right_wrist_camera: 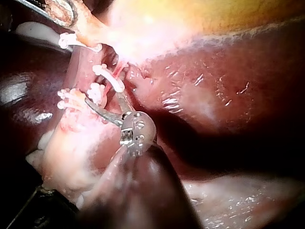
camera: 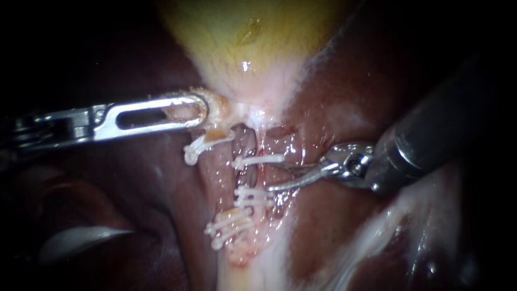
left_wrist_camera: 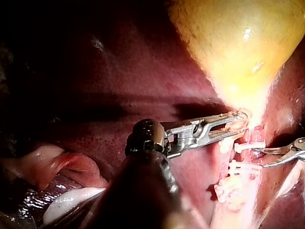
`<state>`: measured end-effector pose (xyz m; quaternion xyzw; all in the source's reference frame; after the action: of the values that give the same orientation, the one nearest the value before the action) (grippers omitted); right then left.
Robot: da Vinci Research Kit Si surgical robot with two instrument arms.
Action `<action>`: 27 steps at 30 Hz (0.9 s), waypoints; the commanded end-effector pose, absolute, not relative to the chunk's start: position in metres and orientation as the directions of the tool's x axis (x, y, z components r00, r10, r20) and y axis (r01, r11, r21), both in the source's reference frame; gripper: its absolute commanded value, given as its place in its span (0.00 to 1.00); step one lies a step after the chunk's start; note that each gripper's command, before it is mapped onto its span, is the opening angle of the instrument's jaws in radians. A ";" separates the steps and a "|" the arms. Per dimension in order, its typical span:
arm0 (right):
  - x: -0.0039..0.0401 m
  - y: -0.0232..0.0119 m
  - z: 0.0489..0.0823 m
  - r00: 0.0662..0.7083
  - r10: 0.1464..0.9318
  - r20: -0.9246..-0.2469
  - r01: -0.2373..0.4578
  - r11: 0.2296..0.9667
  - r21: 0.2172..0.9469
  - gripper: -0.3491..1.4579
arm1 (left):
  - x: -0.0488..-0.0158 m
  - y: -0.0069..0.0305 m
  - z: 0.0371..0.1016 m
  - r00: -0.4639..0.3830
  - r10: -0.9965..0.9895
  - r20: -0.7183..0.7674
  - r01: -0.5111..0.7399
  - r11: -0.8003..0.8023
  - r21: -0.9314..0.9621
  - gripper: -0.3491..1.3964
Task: Go to the cutting position right tube
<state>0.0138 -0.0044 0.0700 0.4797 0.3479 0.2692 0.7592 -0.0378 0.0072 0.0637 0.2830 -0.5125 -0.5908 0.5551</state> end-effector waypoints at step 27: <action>0.0177 -0.0049 0.0707 0.505 0.801 -0.322 0.188 0.262 0.947 0.99 | -0.0377 0.0073 0.0643 -0.222 -0.946 0.236 0.364 0.144 0.920 0.00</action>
<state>0.0178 -0.0049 0.0706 0.5636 0.4431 0.2302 0.6581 -0.0377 0.0073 0.0644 0.2832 -0.5132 -0.5896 0.5557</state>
